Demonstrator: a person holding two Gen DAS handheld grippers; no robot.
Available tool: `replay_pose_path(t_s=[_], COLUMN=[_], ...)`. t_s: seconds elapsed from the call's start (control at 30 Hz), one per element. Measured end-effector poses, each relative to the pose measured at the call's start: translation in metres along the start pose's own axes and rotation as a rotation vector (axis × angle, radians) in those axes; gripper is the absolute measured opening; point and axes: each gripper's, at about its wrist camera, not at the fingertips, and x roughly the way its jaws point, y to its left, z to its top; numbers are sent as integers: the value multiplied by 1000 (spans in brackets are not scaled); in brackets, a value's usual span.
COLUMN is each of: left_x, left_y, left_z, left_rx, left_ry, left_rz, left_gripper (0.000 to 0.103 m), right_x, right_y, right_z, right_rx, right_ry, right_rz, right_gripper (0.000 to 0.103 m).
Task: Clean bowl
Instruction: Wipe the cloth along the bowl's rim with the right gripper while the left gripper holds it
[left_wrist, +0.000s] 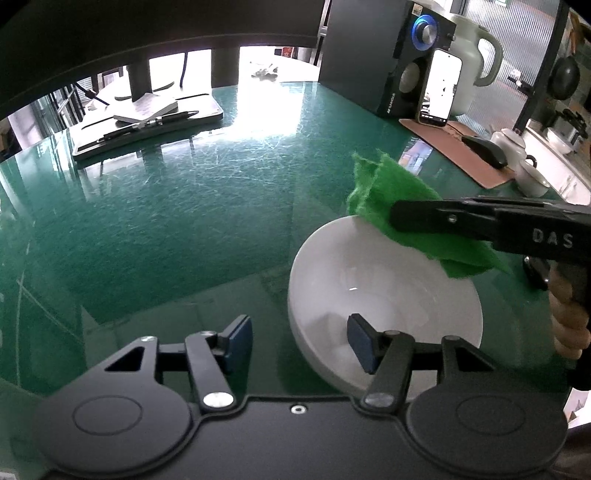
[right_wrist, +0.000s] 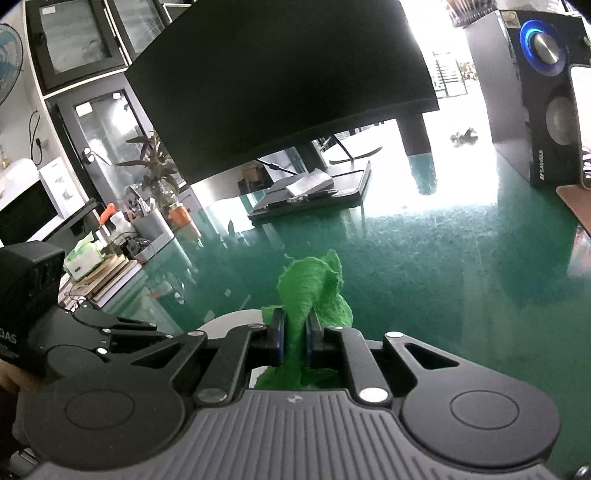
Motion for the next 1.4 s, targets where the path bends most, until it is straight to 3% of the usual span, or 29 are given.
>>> replay_pose_path(t_s=[0.27, 0.7, 1.0, 1.4], left_x=[0, 2, 1, 3], left_y=[-1, 1, 0, 1], left_z=[0, 1, 1, 2], left_rx=[-16, -13, -26, -12], left_ry=[1, -4, -5, -6], left_rz=[12, 12, 24, 26], left_gripper=[57, 57, 58, 63], right_x=[32, -17, 19, -30], right_y=[11, -7, -1, -6], right_z=[14, -7, 6, -25], right_rx=[-14, 52, 48, 81], right_ry=[17, -7, -8, -15], right_rz=[44, 17, 51, 44], right_gripper=[13, 13, 13, 15])
